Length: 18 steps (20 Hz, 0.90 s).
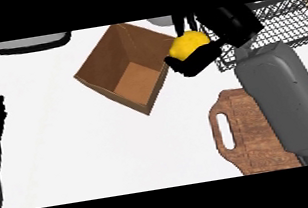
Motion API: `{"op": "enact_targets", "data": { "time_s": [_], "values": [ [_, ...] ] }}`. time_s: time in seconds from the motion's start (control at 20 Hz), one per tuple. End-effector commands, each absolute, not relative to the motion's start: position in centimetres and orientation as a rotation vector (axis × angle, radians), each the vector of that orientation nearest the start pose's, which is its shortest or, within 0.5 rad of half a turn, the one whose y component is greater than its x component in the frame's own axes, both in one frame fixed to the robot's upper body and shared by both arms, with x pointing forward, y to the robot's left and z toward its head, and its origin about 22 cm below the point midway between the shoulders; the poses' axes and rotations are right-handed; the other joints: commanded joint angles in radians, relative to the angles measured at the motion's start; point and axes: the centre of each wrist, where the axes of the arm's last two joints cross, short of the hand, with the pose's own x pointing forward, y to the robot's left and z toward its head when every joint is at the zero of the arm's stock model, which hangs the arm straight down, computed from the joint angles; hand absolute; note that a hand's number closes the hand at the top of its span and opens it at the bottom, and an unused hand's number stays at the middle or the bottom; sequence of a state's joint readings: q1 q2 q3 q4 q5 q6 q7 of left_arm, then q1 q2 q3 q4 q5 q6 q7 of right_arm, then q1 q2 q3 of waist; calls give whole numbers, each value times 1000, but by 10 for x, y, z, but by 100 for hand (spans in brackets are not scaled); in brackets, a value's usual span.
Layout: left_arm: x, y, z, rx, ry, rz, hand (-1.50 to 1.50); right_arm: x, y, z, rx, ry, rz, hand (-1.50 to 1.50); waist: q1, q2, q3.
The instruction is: Pick the lemon from the cutting board and place it in the cardboard box
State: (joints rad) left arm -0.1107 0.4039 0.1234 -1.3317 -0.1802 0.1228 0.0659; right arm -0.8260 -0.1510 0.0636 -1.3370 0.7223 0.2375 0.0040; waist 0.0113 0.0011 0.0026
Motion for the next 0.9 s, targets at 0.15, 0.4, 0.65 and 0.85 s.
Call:
{"op": "enact_targets", "data": {
  "time_s": [0.15,0.4,0.65,0.85],
  "values": [
    [271,336,21,641,-1383,-234,0,393,-64,221,-428,-1885,1010,150,16,1,-3],
    [281,348,21,615,-1377,-251,0,417,-39,206,-421,-1831,998,150,31,9,-4],
    [286,338,24,614,-1395,-257,0,427,-20,191,-427,-1795,994,150,51,12,-4],
    [287,334,29,592,-1432,-285,0,436,-21,170,-532,-1744,1035,150,81,20,-4]
  ]
}}
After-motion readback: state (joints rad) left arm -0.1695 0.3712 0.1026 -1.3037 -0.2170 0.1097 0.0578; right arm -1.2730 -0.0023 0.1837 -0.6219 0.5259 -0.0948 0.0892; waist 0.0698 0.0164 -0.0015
